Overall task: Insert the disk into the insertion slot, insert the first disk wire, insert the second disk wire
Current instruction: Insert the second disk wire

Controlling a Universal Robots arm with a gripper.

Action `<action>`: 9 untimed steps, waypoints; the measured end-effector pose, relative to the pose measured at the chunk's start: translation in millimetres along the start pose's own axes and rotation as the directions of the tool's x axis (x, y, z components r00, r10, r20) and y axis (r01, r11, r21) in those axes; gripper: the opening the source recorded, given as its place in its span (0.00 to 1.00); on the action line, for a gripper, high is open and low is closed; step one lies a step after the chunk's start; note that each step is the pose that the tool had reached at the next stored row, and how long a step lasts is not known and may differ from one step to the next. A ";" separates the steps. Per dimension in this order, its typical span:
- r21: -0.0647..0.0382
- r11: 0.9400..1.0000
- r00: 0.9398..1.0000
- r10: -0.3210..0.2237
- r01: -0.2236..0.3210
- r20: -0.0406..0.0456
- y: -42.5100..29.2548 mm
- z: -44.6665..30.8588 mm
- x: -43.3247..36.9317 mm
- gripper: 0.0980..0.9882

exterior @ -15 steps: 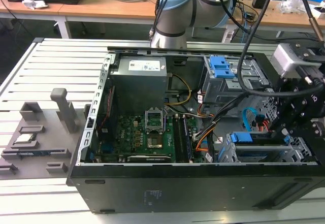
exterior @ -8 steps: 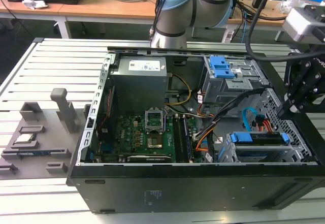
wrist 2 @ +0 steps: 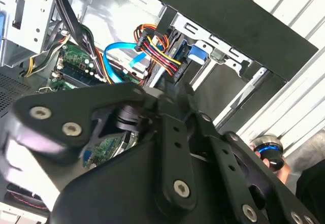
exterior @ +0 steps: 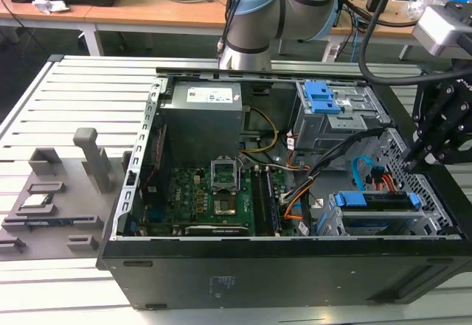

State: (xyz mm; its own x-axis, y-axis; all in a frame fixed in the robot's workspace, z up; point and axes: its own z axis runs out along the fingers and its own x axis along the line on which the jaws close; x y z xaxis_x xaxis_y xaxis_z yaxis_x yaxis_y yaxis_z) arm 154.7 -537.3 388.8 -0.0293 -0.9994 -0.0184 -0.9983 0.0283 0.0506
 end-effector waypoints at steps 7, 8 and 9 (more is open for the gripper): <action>0.000 1.000 1.000 0.000 0.000 0.000 1.9 1.0 -1.2 0.23; 0.000 1.000 1.000 0.000 0.000 0.000 3.9 2.0 -2.7 0.23; 0.000 1.000 1.000 0.000 0.000 0.000 5.5 2.8 -4.1 0.23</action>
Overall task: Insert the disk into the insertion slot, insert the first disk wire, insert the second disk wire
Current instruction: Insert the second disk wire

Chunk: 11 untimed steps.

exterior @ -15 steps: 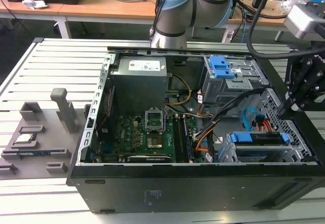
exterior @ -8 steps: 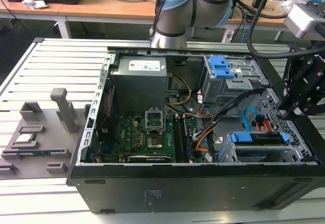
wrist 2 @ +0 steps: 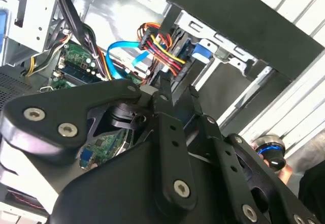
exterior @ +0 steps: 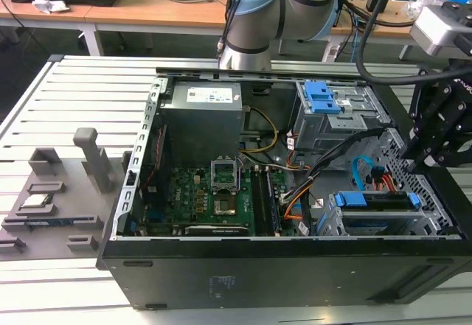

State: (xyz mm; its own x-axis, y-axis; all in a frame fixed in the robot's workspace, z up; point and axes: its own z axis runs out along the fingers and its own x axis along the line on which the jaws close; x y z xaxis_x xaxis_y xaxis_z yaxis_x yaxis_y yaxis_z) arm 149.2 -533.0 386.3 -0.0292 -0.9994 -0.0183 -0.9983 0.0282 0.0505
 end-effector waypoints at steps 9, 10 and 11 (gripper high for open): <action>0.000 1.000 1.000 -0.005 0.005 -0.002 35.5 20.3 -4.1 0.23; 0.000 1.000 1.000 -0.005 0.005 -0.002 35.5 20.3 -4.1 0.23; 0.000 1.000 1.000 -0.005 0.005 -0.002 35.5 20.4 -4.1 0.21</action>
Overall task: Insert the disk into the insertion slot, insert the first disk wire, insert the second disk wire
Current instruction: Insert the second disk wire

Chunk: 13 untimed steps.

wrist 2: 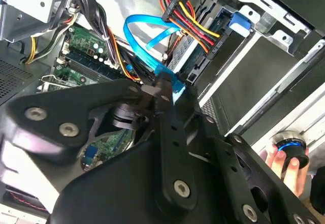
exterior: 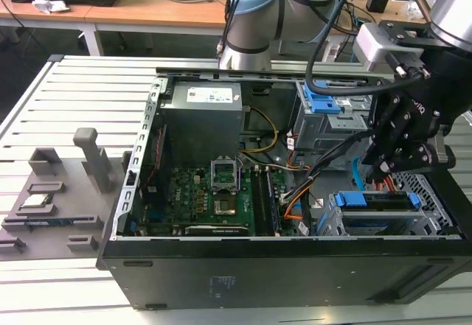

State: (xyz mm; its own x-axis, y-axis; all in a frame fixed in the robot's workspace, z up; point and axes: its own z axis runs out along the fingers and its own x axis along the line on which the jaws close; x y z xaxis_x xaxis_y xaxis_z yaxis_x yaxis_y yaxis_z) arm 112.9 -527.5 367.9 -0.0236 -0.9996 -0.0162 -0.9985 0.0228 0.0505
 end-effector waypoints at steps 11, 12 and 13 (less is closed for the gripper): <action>0.000 1.000 1.000 0.000 0.000 -0.007 -1.6 7.4 16.3 0.07; 0.000 1.000 1.000 0.000 0.000 -0.008 -3.1 9.9 16.9 0.07; 0.000 1.000 1.000 0.000 0.000 -0.008 -4.2 10.9 16.9 0.07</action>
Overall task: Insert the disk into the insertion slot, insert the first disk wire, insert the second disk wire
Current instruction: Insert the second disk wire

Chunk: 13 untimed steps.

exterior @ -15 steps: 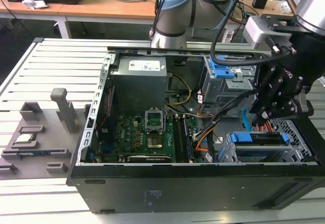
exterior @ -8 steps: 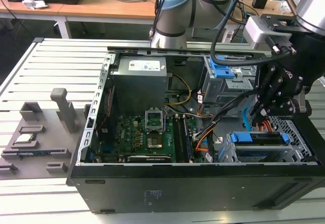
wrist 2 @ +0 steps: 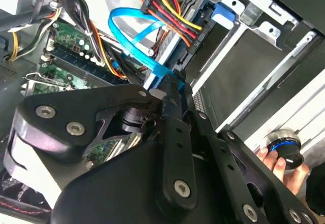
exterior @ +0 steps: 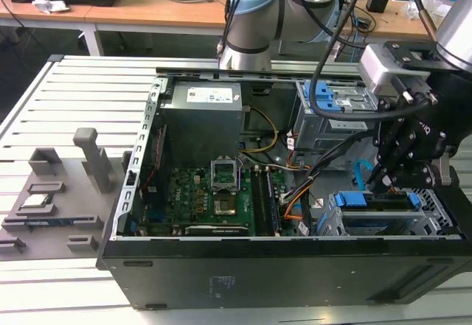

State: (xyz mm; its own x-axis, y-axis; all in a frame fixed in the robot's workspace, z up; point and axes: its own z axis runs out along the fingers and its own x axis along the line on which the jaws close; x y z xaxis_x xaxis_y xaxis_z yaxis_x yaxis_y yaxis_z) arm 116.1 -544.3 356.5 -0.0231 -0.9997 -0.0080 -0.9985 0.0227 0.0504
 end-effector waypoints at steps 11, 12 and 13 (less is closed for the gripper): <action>0.000 1.000 1.000 -0.001 0.001 0.000 -9.0 9.7 -3.6 0.07; 0.000 1.000 1.000 -0.001 0.001 -0.001 -9.6 9.9 -3.6 0.07; 0.000 1.000 1.000 -0.001 0.001 -0.001 -10.2 10.2 -3.6 0.07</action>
State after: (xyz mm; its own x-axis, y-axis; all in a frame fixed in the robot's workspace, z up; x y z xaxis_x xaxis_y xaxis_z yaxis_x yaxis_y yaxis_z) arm 125.9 -540.9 345.8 -0.0220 -0.9997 -0.0073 -0.9985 0.0216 0.0504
